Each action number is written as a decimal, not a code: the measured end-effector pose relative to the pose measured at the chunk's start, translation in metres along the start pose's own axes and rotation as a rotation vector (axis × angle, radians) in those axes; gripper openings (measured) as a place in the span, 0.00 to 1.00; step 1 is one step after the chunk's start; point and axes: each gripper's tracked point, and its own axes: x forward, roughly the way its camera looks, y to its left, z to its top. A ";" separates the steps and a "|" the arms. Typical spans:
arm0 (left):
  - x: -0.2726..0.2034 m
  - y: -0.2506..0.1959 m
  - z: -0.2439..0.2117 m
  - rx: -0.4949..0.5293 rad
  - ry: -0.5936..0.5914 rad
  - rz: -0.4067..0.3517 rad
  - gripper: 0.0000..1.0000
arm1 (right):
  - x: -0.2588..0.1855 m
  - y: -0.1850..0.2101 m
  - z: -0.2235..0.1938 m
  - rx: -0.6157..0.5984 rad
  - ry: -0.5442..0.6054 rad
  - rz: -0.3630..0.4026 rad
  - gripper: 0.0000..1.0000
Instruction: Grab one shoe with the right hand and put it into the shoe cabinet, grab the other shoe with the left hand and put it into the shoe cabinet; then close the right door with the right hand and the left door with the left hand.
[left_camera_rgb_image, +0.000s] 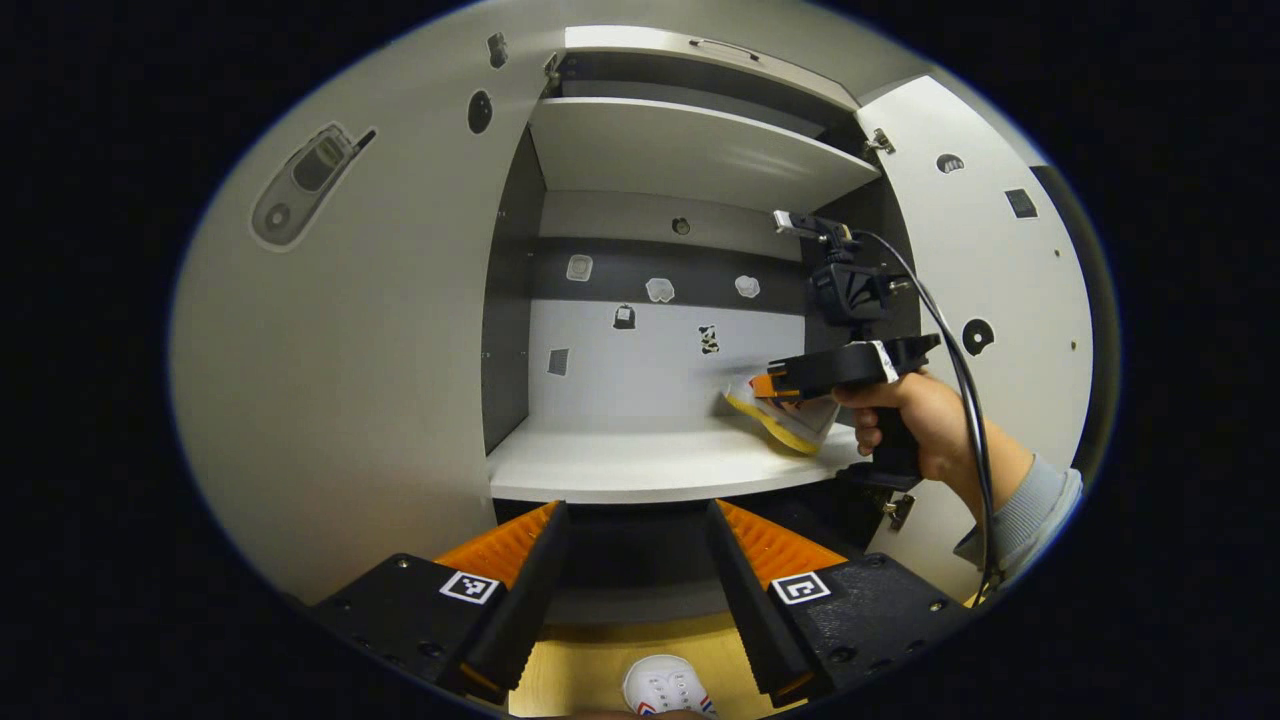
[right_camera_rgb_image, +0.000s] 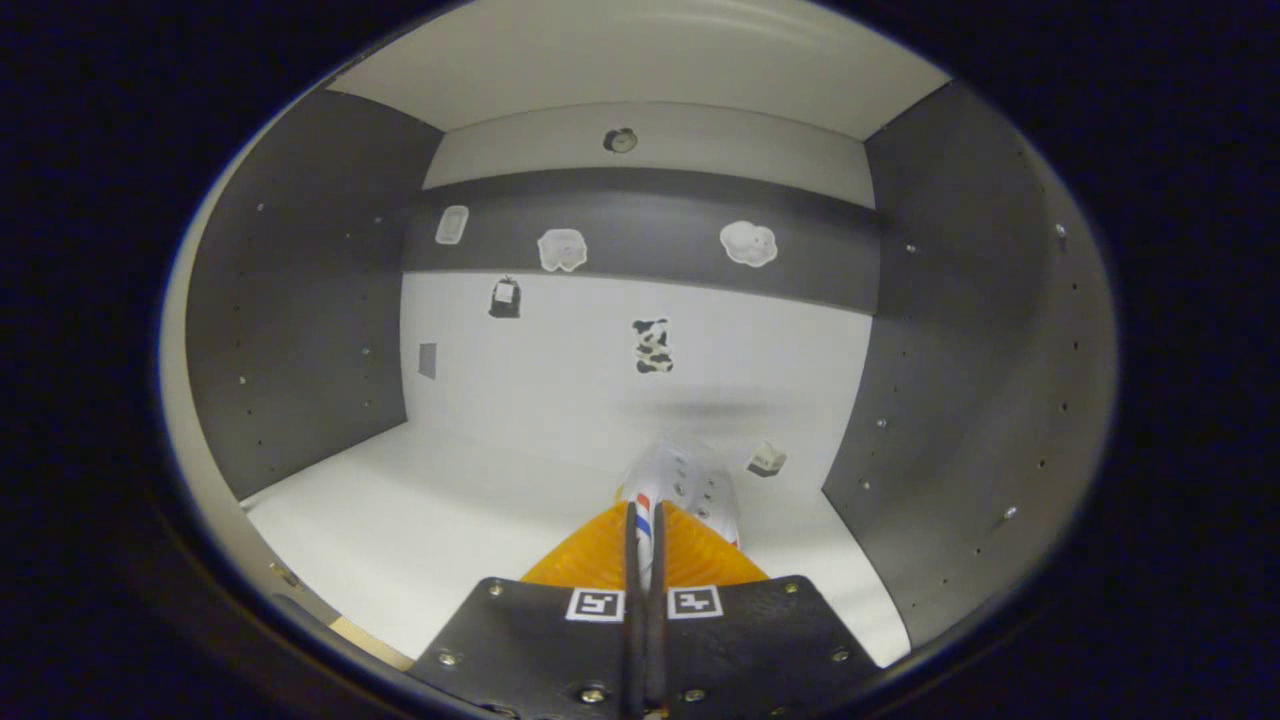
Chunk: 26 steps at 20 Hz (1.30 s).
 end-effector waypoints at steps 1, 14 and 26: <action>0.000 0.000 0.001 -0.001 -0.003 -0.002 0.84 | -0.002 -0.003 0.006 -0.001 -0.031 -0.011 0.03; -0.014 -0.012 -0.002 -0.012 -0.004 -0.013 0.84 | -0.206 -0.016 0.033 -0.015 -0.304 -0.177 0.98; -0.060 -0.017 -0.078 -0.013 0.125 -0.014 0.82 | -0.386 -0.047 -0.043 0.042 -0.399 -0.211 0.99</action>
